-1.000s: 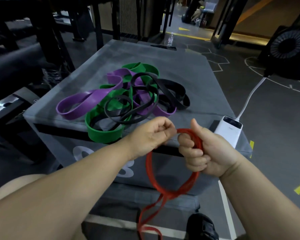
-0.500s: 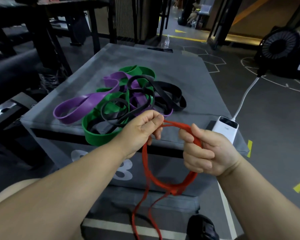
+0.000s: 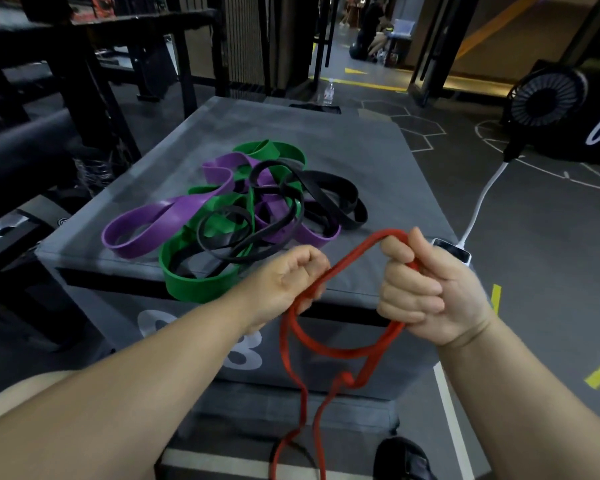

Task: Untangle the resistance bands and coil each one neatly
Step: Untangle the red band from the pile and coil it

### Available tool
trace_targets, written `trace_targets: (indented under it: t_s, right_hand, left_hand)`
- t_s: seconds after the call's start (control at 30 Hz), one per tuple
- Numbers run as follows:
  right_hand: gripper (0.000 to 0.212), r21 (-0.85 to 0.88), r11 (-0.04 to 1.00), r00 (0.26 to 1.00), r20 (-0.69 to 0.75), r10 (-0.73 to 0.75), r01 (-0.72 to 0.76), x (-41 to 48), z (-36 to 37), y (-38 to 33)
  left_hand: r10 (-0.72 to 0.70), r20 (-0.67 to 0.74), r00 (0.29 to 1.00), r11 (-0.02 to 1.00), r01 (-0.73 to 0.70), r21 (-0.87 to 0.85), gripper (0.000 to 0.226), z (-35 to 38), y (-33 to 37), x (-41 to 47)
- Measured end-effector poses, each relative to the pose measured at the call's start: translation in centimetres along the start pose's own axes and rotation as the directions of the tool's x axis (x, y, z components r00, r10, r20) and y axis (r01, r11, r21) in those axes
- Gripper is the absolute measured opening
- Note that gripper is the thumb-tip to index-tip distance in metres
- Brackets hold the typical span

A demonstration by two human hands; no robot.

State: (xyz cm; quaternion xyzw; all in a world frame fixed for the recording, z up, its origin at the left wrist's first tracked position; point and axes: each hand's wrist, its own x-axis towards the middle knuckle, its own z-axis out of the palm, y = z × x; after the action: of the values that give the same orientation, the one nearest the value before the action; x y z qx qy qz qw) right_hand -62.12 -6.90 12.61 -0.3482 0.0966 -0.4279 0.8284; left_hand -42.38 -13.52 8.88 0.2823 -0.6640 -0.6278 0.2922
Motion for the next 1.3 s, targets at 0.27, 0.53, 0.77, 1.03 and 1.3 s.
trace_targets:
  t_s: [0.27, 0.53, 0.77, 1.03, 1.3]
  right_hand:
    - [0.027, 0.022, 0.950, 0.903, -0.320, -0.288, 0.311, -0.5, 0.8, -1.9]
    - [0.027, -0.153, 0.863, 0.769, -0.397, -0.501, 0.482, -1.2, 1.2, -2.5]
    - [0.026, -0.197, 0.815, 0.671, -0.480, -0.565, 0.545, -0.5, 2.0, -2.7]
    - [0.026, -0.222, 0.723, 0.454, -0.649, -0.610, 0.654, -0.1, 1.5, -2.8]
    - [0.021, -0.447, 0.764, 0.365, -0.689, -0.626, 0.466, 0.4, 1.7, -1.7]
  left_hand:
    - [-0.290, 0.229, 0.929, 0.928, 0.215, 0.304, 0.053, 1.6, -3.8, -0.7]
    - [-0.330, 0.130, 0.935, 0.916, 0.284, 0.282, 0.011, 3.1, -5.6, -0.8]
    - [-0.377, 0.098, 0.921, 0.902, 0.341, 0.264, 0.027, 3.3, -5.8, -0.9]
    - [-0.506, 0.047, 0.861, 0.822, 0.465, 0.328, 0.011, 3.8, -5.8, -1.4]
    - [-0.281, 0.048, 0.958, 0.741, 0.185, 0.646, 0.011, 3.9, -3.1, -1.0]
